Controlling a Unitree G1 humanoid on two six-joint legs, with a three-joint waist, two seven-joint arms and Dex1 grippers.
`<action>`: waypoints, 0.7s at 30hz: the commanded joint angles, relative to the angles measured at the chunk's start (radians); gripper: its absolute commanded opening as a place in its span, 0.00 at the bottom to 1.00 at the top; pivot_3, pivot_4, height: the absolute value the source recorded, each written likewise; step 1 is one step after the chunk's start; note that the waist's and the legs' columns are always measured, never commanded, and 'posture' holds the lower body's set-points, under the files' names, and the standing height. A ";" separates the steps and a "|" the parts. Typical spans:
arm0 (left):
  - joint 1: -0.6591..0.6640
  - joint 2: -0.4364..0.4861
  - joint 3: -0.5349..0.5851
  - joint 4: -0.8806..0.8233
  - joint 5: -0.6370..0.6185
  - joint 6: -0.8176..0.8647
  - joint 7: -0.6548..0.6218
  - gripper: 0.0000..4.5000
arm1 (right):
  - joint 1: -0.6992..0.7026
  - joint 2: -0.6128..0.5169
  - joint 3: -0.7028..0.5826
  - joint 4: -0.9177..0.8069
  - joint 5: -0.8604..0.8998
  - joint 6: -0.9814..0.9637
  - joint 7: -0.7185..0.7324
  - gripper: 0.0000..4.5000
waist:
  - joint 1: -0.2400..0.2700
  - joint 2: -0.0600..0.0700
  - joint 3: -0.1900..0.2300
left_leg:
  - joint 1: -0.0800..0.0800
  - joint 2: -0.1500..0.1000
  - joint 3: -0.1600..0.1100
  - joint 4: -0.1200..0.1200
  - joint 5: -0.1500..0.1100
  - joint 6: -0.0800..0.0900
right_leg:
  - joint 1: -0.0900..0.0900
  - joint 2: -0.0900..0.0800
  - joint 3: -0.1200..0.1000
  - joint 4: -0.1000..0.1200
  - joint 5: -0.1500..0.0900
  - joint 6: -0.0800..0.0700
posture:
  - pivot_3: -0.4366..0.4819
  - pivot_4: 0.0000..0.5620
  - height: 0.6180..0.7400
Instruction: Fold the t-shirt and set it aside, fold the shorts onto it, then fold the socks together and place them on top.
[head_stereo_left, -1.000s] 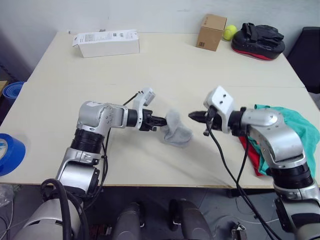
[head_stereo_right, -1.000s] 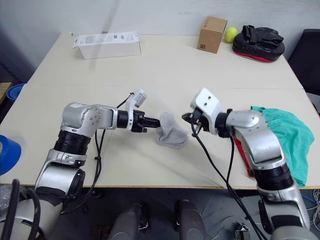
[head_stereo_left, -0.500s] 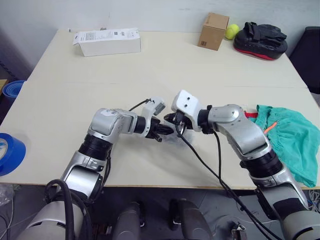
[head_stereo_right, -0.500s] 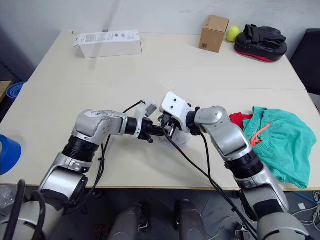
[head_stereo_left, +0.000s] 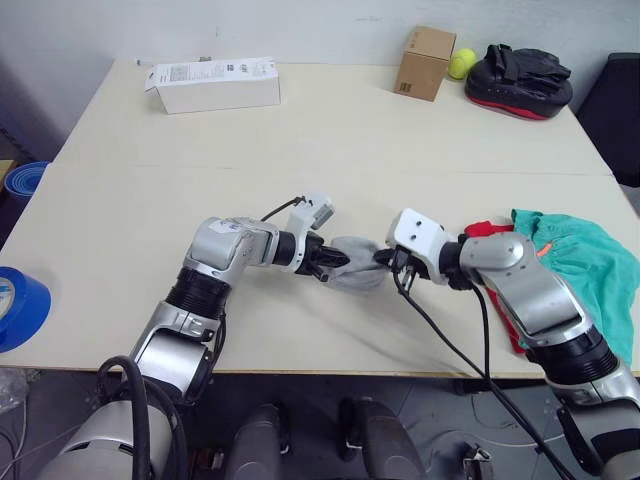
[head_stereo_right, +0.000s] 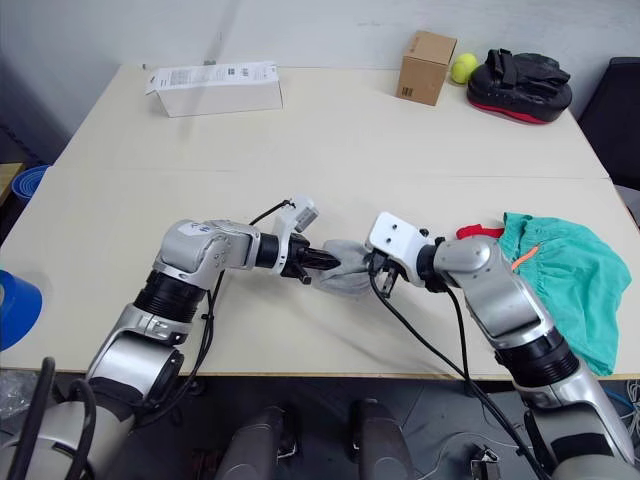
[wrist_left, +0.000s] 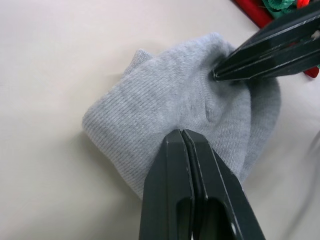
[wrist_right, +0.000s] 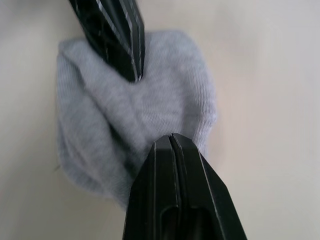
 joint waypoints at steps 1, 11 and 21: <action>-0.050 -0.011 0.066 -0.033 -0.035 0.029 -0.005 0.01 | 0.000 0.014 -0.044 -0.006 -0.008 -0.030 -0.038 0.00 | -0.001 0.000 0.000 | 0.000 0.000 0.000 0.000 0.000 0.000 | 0.000 0.000 0.000 0.000 0.000 0.000 | 0.48 0.27 1.00; -0.080 0.030 0.055 -0.030 -0.020 0.033 -0.027 0.01 | -0.040 0.083 -0.122 -0.101 0.103 0.037 -0.057 0.00 | 0.001 0.000 0.000 | 0.001 0.000 0.000 -0.001 0.002 -0.002 | 0.000 0.000 0.000 0.001 0.000 0.000 | 0.48 0.27 1.00; -0.054 -0.049 -0.085 0.112 0.106 -0.166 -0.066 0.01 | 0.016 0.118 0.003 -0.010 0.014 0.005 -0.115 0.00 | 0.001 0.000 0.000 | 0.000 -0.001 0.000 0.000 0.002 -0.001 | 0.000 0.000 0.000 0.001 0.000 0.000 | 0.48 0.27 1.00</action>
